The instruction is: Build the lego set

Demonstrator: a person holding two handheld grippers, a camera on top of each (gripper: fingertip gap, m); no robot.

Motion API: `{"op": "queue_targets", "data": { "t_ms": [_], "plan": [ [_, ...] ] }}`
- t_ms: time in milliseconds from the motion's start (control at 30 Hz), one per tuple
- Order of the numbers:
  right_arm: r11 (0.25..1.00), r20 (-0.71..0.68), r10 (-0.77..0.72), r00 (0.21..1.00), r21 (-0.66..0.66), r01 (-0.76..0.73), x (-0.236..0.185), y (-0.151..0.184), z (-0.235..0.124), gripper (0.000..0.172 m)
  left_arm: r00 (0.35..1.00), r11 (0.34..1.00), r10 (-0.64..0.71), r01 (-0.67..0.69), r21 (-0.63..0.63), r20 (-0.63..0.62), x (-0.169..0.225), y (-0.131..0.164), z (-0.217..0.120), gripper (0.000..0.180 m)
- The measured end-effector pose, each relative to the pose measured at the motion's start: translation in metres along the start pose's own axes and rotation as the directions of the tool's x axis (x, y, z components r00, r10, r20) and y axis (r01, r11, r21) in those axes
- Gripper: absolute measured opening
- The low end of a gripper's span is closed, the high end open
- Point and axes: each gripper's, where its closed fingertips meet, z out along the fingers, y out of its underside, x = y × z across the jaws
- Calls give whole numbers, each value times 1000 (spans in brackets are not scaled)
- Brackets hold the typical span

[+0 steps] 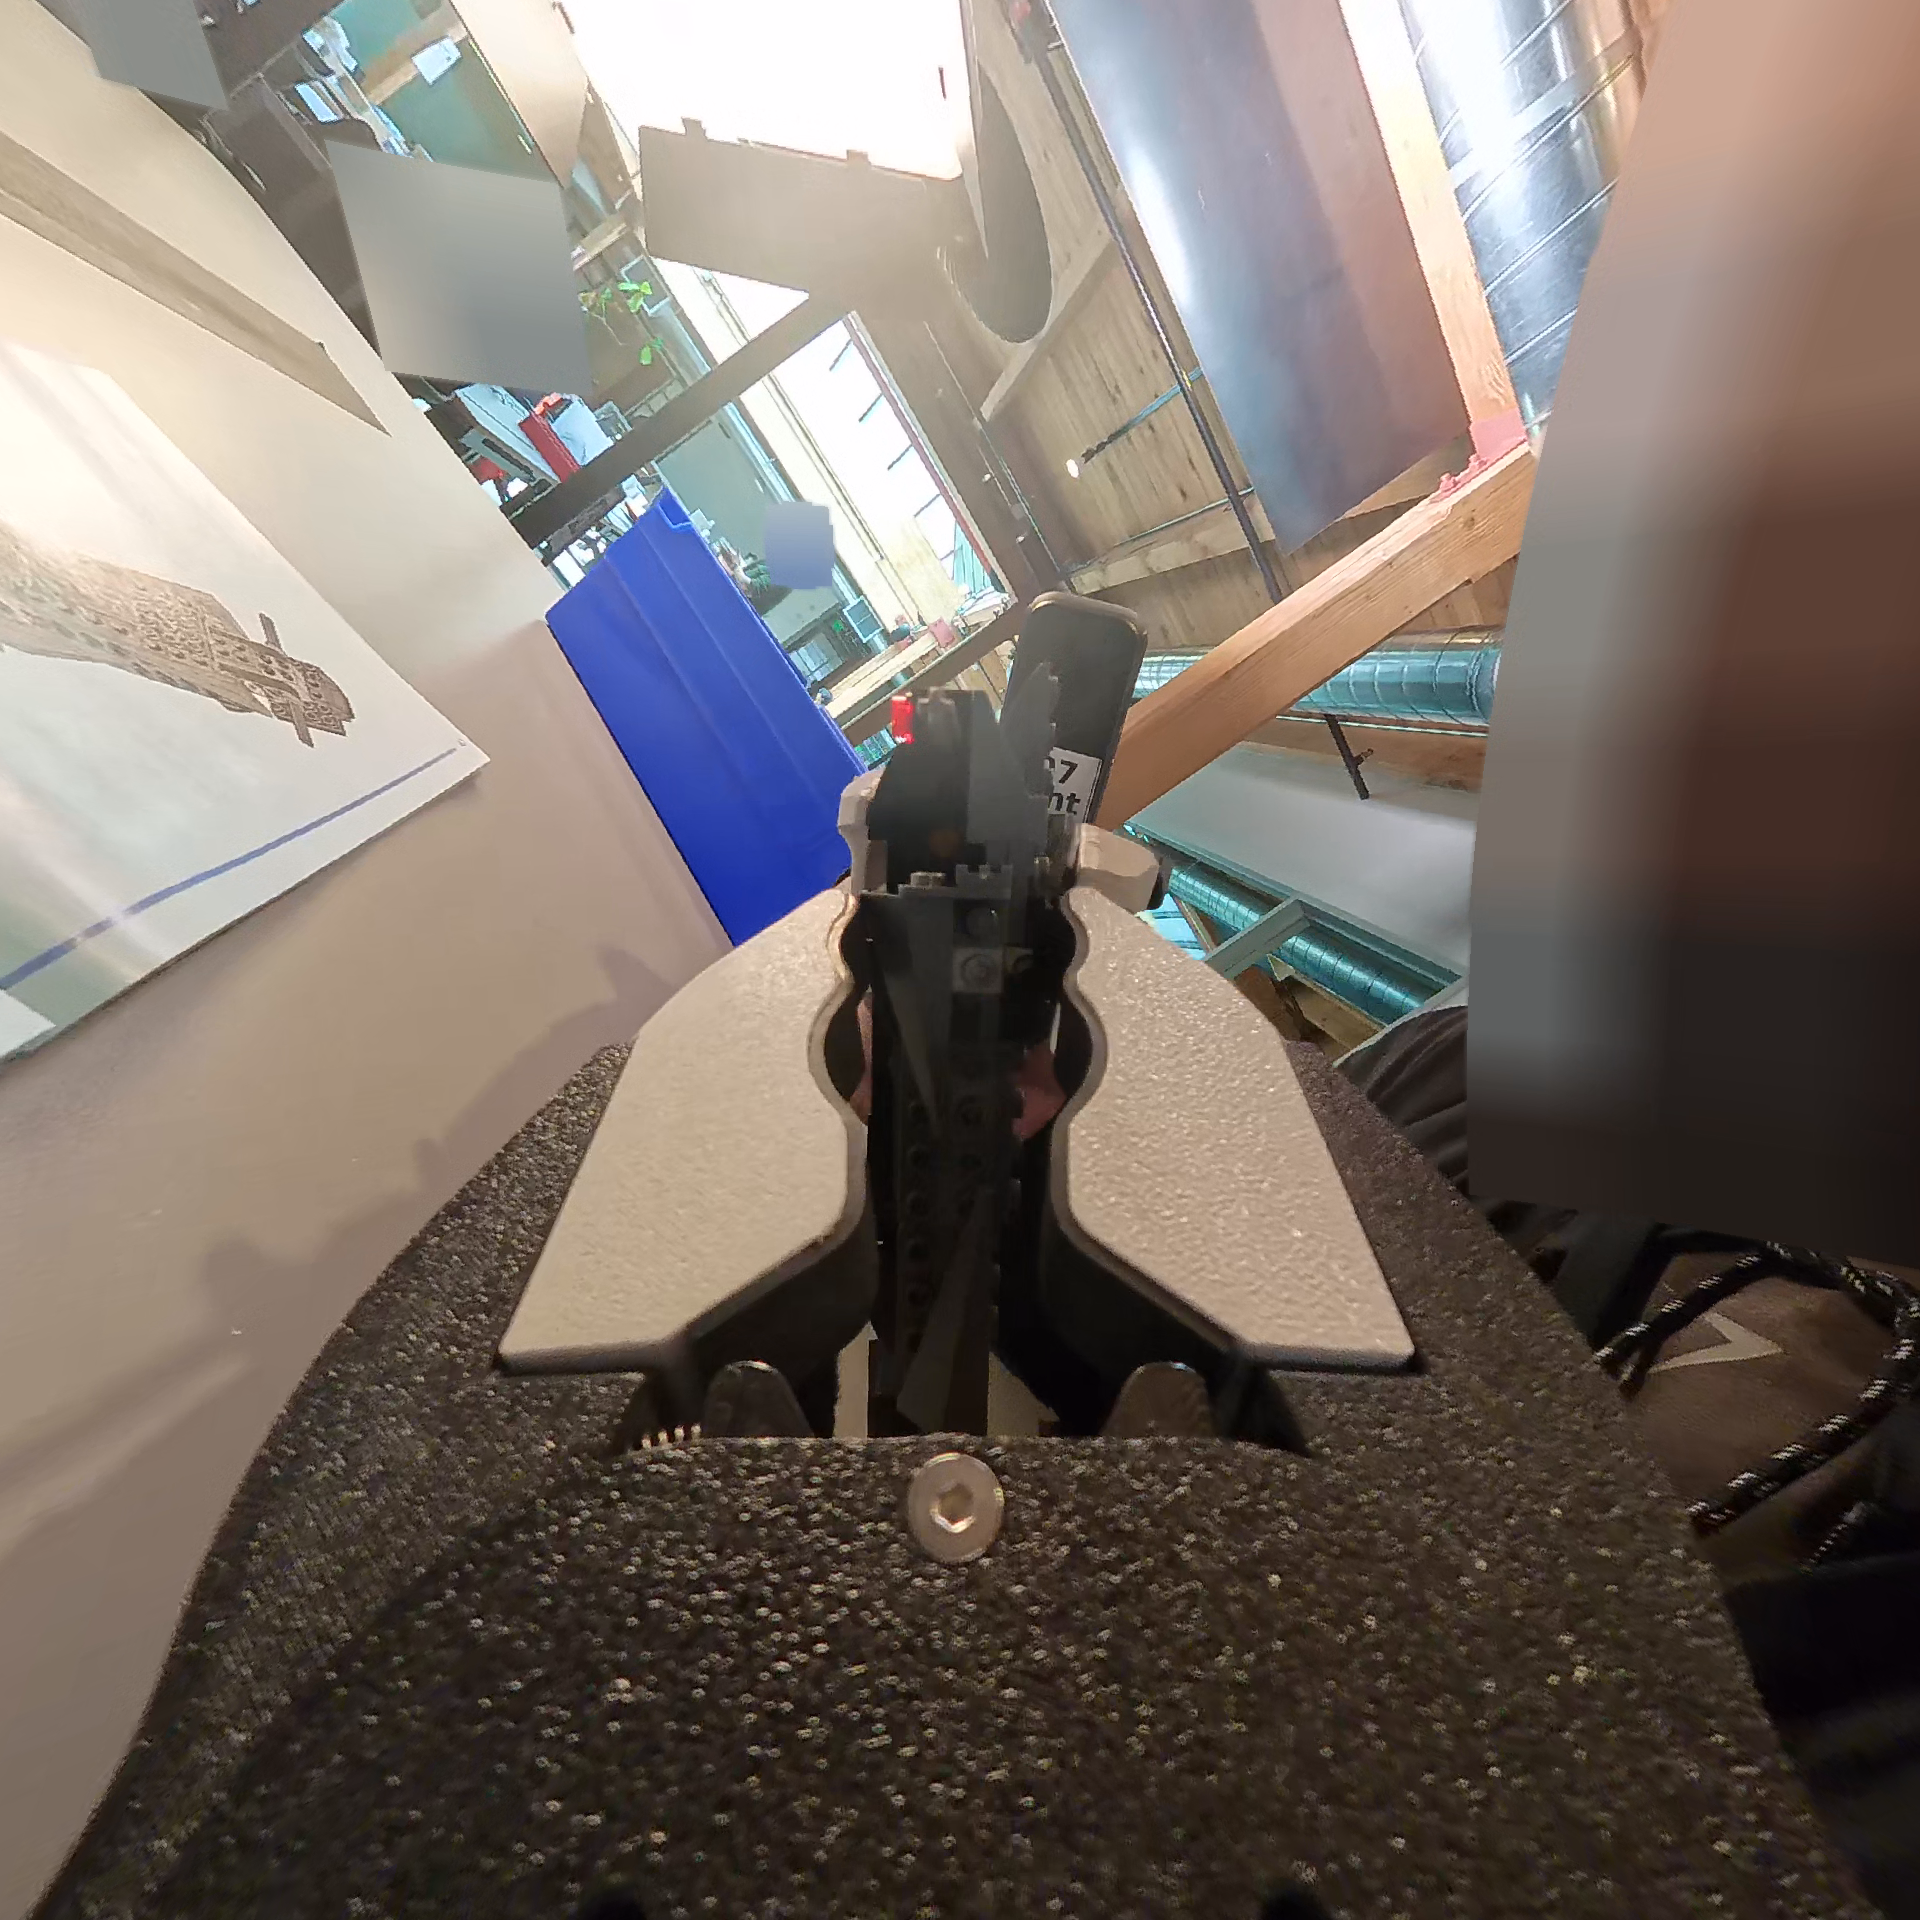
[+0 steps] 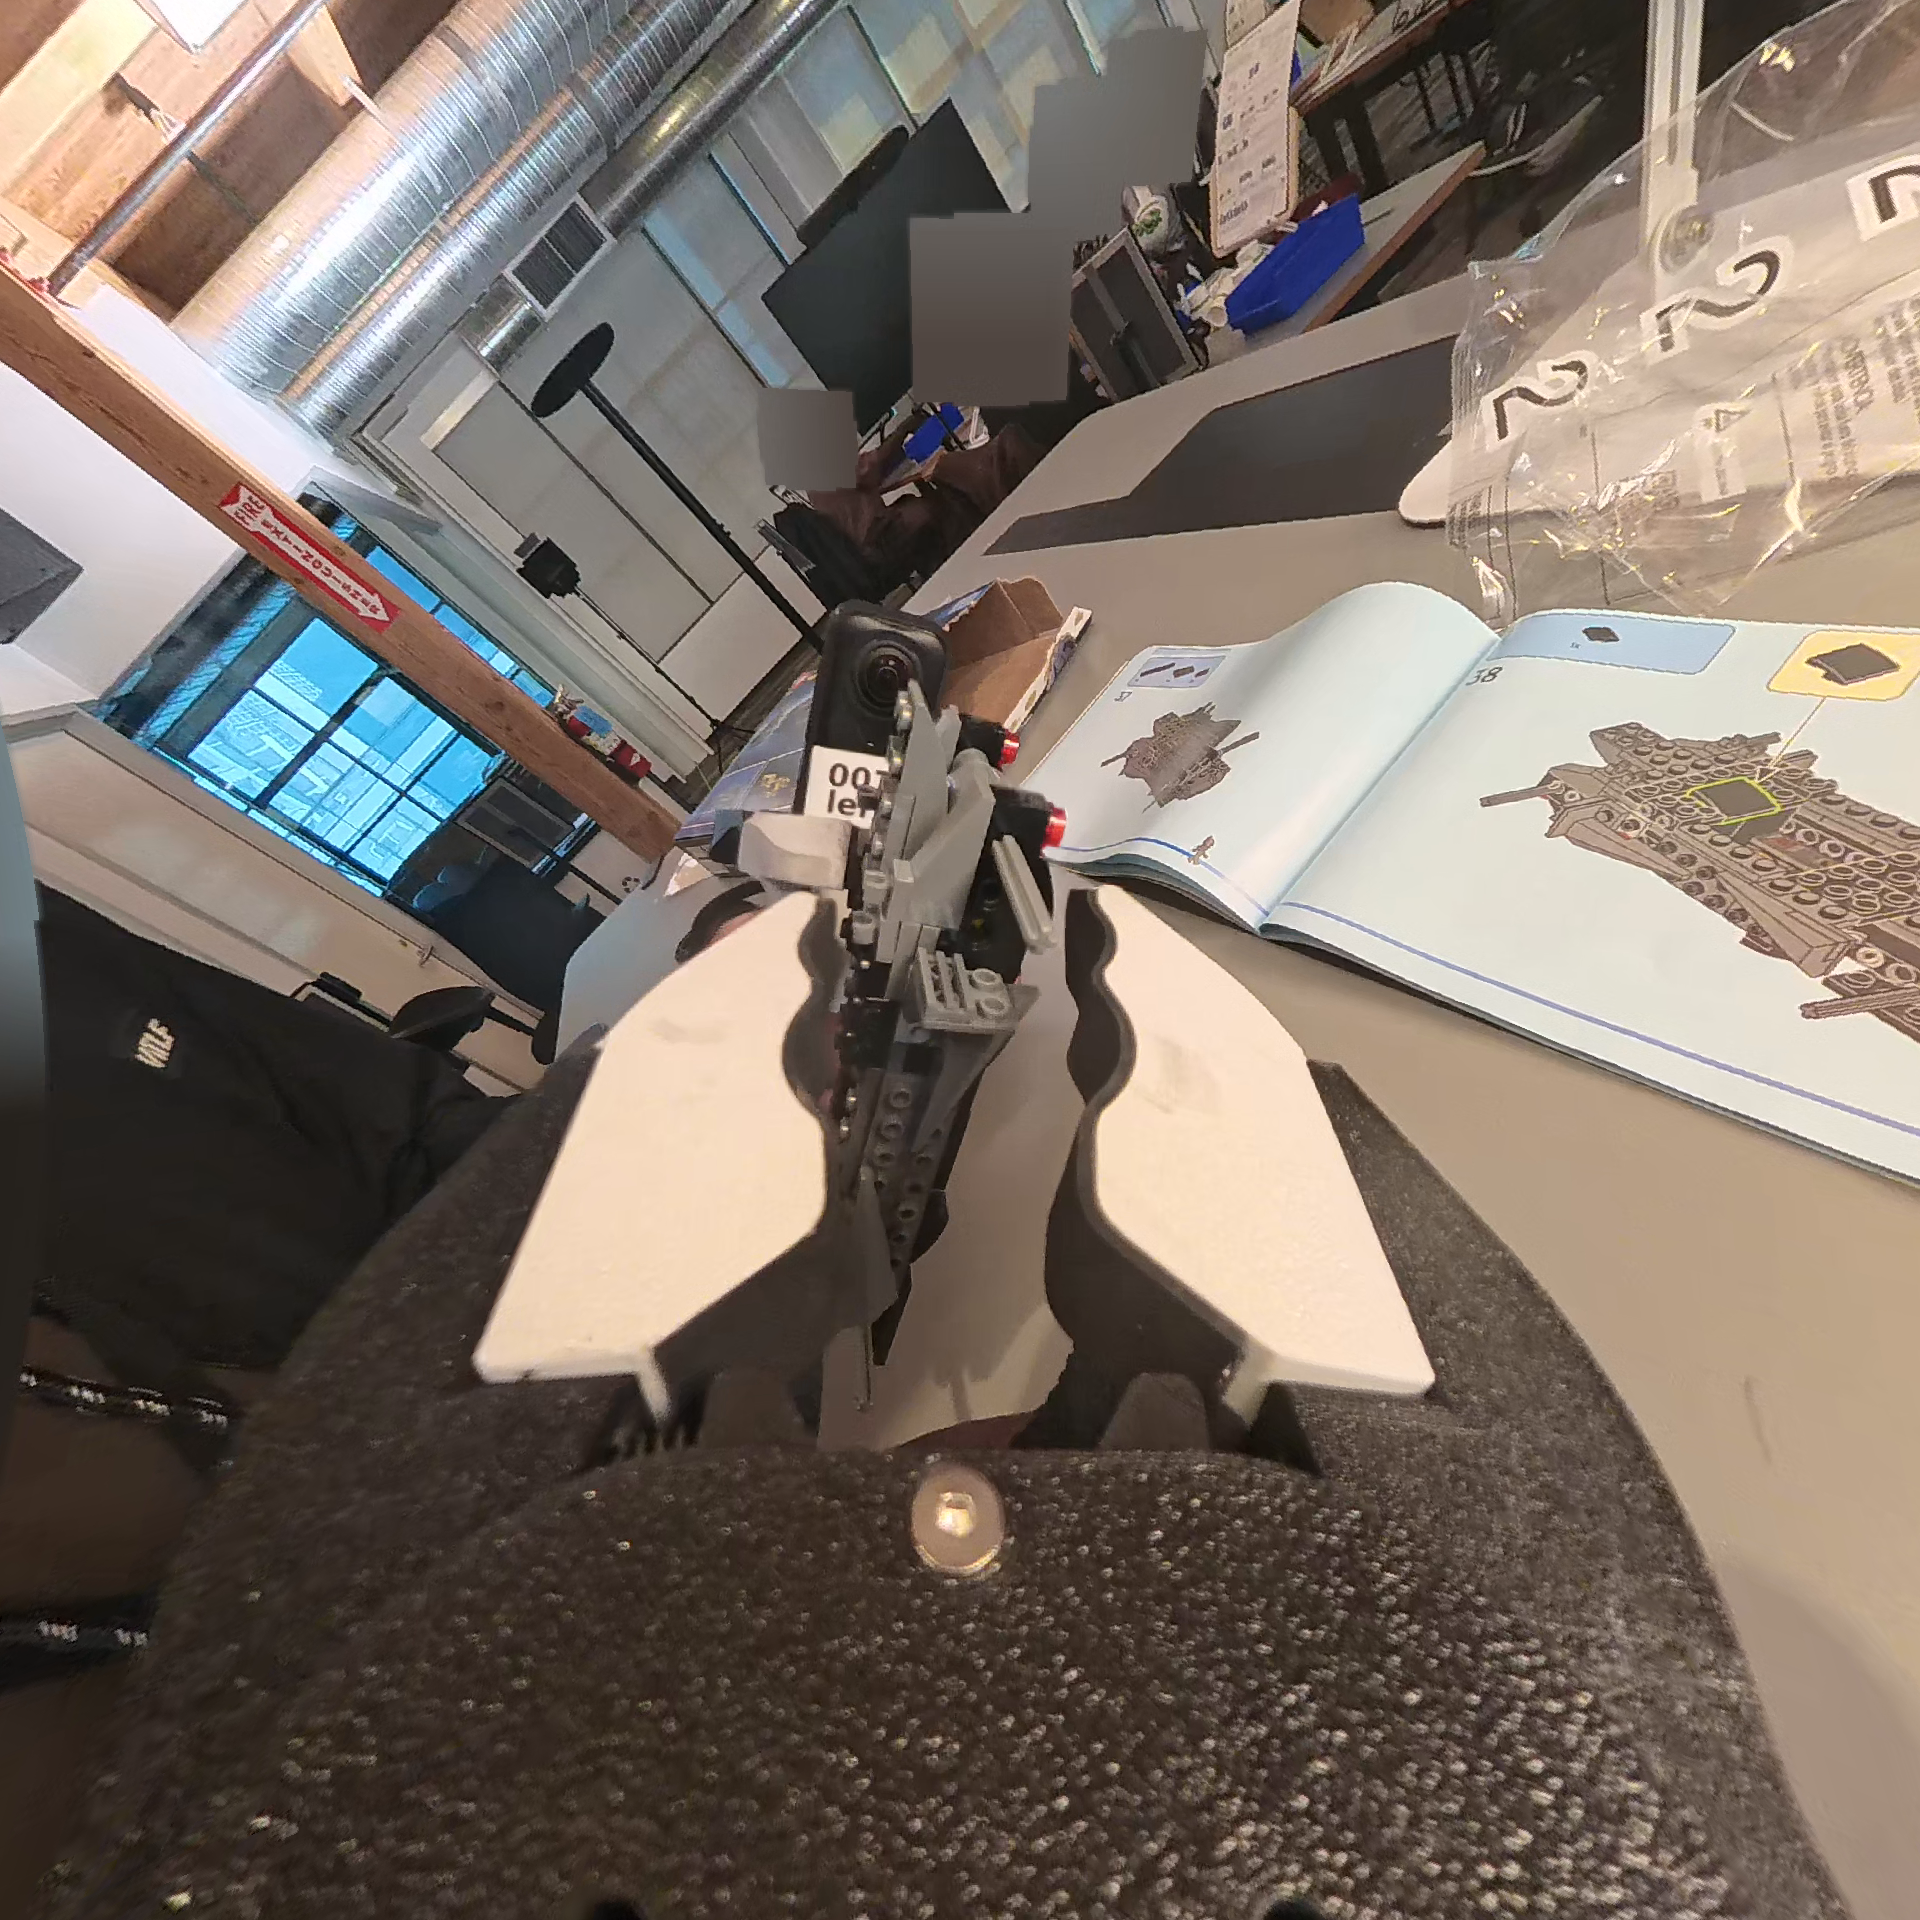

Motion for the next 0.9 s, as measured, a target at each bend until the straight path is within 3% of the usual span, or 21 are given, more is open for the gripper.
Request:
{"op": "queue_targets", "data": {
  "t_ms": [900],
  "plan": [
    [997,30,-64,997,39,63,-3,1,-3,36,997,996,77,-77,-36,14,4,6,3,34]
  ]
}}
